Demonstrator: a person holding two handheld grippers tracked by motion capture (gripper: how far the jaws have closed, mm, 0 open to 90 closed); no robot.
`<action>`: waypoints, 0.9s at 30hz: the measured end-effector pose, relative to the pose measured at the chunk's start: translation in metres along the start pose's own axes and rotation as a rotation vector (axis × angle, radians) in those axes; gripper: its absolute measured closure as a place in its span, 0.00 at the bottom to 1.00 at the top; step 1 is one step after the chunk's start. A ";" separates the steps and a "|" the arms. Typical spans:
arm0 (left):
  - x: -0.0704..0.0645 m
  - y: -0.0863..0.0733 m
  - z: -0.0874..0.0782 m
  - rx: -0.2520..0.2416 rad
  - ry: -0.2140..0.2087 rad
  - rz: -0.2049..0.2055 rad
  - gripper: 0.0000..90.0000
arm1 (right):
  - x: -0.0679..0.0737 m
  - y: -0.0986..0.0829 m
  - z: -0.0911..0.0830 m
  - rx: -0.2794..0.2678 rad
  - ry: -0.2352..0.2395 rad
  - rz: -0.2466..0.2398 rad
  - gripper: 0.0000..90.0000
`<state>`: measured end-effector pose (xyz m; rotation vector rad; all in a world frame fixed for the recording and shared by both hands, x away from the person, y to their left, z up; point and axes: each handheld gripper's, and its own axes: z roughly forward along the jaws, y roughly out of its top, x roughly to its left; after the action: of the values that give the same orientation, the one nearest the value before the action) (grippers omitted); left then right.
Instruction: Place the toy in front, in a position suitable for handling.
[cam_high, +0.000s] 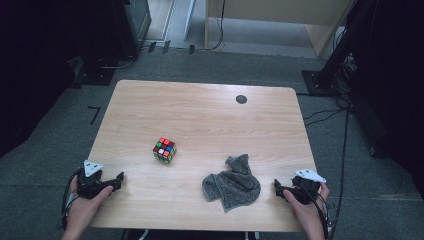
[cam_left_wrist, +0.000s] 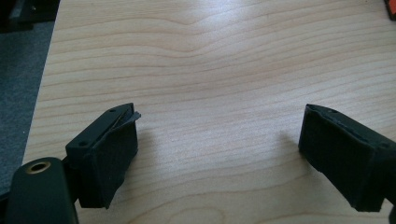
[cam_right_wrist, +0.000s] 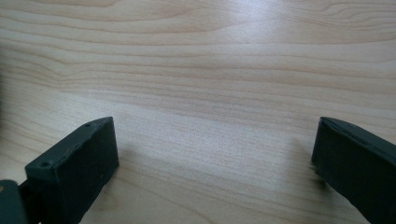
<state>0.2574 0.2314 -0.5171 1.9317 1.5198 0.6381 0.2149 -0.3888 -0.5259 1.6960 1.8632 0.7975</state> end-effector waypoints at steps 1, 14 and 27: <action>0.000 0.000 0.000 0.000 -0.001 0.001 0.13 | 0.000 0.000 0.000 0.002 -0.002 0.004 0.01; 0.000 0.000 0.001 -0.002 -0.003 0.003 0.13 | 0.025 0.015 -0.023 -0.093 0.053 0.008 0.10; 0.000 0.001 0.001 0.000 -0.008 0.009 0.13 | 0.097 0.024 -0.047 -0.241 0.258 -0.106 0.11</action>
<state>0.2591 0.2314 -0.5172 1.9394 1.5068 0.6335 0.1892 -0.2958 -0.4735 1.3873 1.9134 1.1913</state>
